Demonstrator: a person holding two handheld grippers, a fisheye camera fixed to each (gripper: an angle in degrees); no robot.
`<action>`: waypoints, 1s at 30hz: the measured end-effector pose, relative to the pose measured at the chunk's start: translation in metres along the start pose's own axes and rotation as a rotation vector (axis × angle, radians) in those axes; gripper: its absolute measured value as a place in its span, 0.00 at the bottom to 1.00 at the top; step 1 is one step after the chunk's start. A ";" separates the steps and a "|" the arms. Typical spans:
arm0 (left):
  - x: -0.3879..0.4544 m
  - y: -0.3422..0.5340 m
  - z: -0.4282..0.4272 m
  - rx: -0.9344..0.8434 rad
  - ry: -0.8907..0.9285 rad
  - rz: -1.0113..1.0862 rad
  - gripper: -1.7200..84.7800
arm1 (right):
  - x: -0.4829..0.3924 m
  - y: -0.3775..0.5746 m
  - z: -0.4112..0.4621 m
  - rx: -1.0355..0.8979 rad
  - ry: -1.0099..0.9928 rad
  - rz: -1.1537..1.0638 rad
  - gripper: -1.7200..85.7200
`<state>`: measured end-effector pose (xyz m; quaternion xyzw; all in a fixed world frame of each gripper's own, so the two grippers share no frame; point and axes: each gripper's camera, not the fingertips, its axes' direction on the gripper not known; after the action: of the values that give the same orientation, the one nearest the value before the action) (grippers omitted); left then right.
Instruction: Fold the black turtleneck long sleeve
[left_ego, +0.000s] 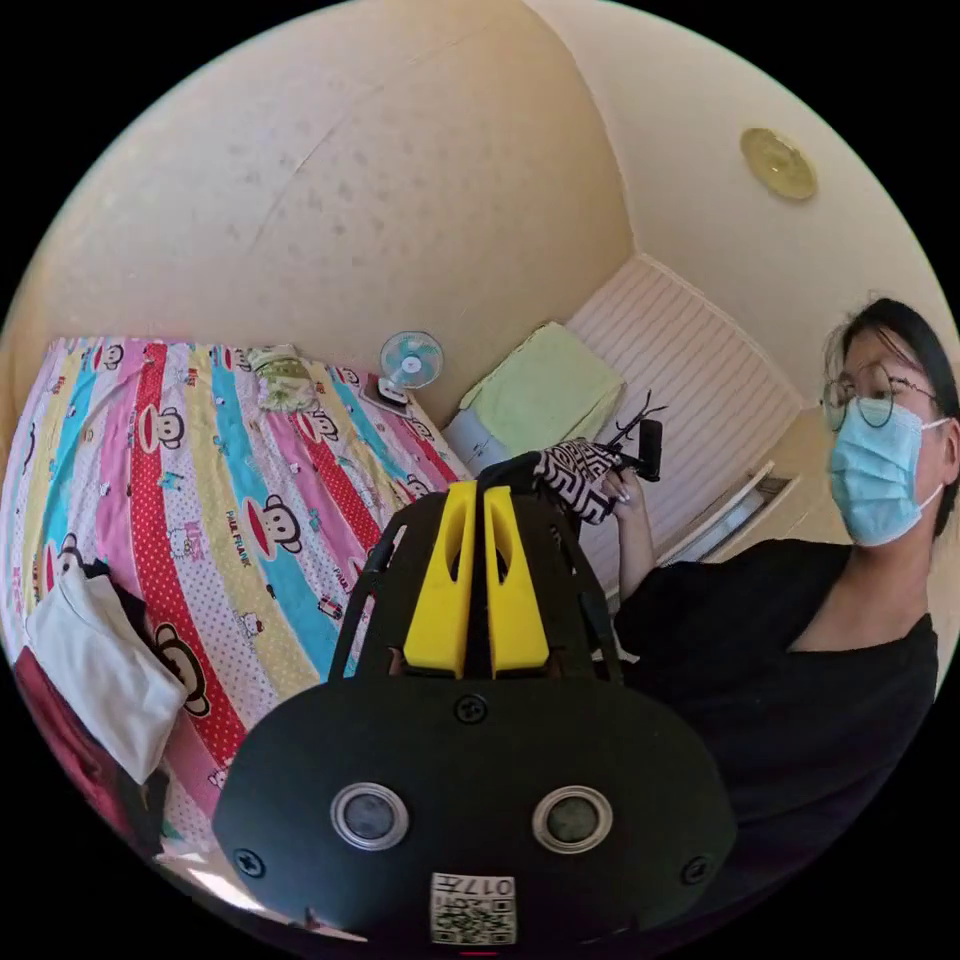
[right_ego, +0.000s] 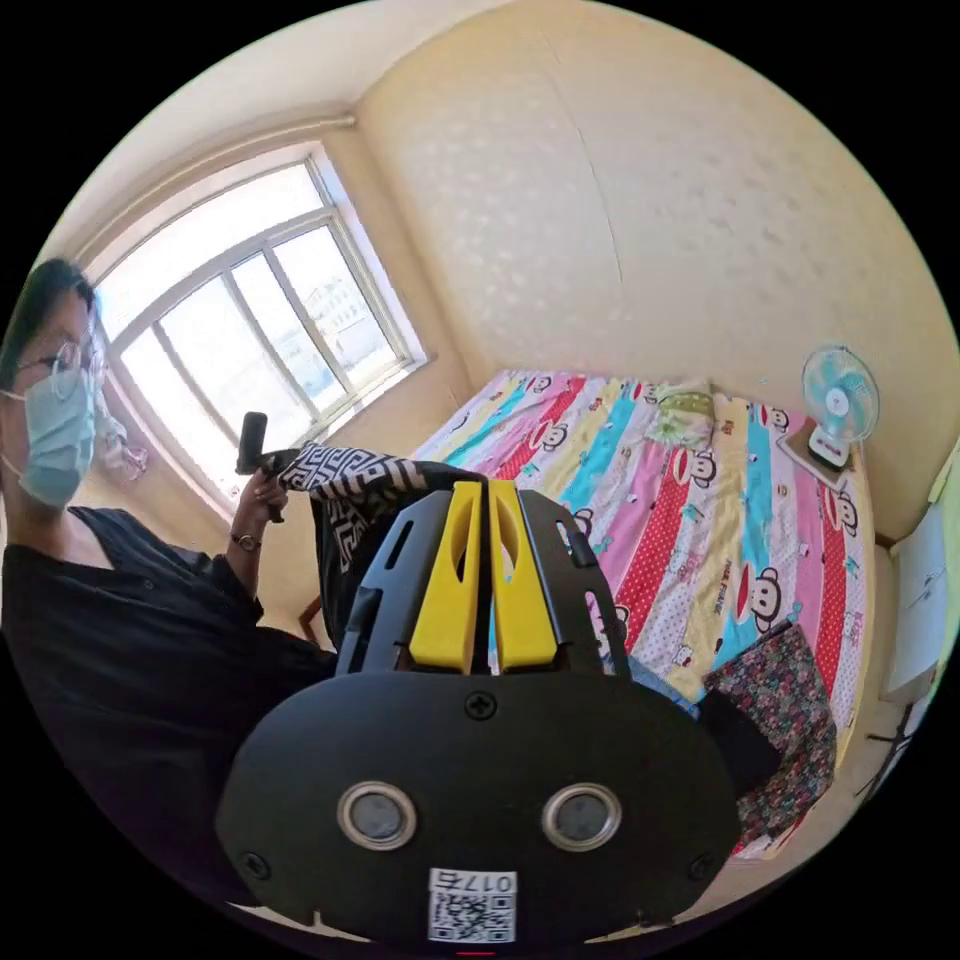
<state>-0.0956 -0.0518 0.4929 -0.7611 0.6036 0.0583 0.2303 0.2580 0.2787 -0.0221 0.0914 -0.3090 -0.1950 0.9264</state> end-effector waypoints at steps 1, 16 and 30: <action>-0.021 -0.006 0.014 -0.028 -0.019 -0.038 0.01 | 0.022 -0.011 0.024 -0.045 -0.012 0.030 0.04; -0.298 0.095 0.172 -0.102 -0.397 -0.540 0.15 | 0.263 0.002 0.402 -0.449 0.141 0.270 0.16; -0.287 0.217 0.172 -0.207 -0.075 -0.604 0.18 | 0.336 0.038 0.318 -0.655 0.509 0.362 0.07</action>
<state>-0.3439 0.2408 0.3846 -0.9226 0.3322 0.0762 0.1804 0.3226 0.1571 0.4209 -0.2172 -0.0045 -0.0889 0.9721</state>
